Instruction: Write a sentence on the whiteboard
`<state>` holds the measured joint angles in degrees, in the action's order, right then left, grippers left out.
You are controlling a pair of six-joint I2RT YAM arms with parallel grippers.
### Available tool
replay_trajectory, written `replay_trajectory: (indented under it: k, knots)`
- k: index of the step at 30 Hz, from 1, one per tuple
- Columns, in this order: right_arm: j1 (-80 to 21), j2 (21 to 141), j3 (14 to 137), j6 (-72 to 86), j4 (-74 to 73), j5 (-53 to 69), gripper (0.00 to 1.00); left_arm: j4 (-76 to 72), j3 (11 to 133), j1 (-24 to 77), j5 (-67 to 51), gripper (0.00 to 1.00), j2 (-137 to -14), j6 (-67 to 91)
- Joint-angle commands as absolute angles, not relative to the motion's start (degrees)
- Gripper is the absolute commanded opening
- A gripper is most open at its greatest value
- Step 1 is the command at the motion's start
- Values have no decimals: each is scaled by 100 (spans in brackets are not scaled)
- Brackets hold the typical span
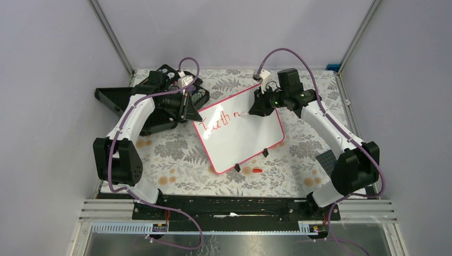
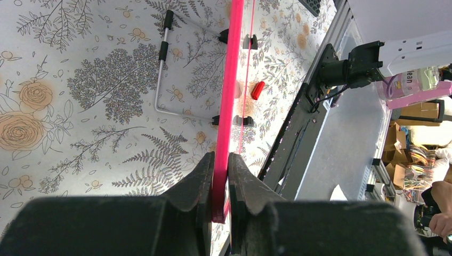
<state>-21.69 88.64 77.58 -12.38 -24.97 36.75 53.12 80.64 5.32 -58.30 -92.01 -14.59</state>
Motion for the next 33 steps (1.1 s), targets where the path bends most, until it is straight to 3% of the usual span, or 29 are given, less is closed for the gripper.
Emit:
replay_trajectory:
  k: [1, 33]
  knots:
    - [-2129, 8733, 7835, -1362, -2491, 3558, 0, 5109, 8206, 554, -5593, 0, -9225, -1609]
    - [-1957, 8822, 8073, -1406, -2498, 3366, 0, 5111, 8203, 571, -5599, 0, -9232, -1617]
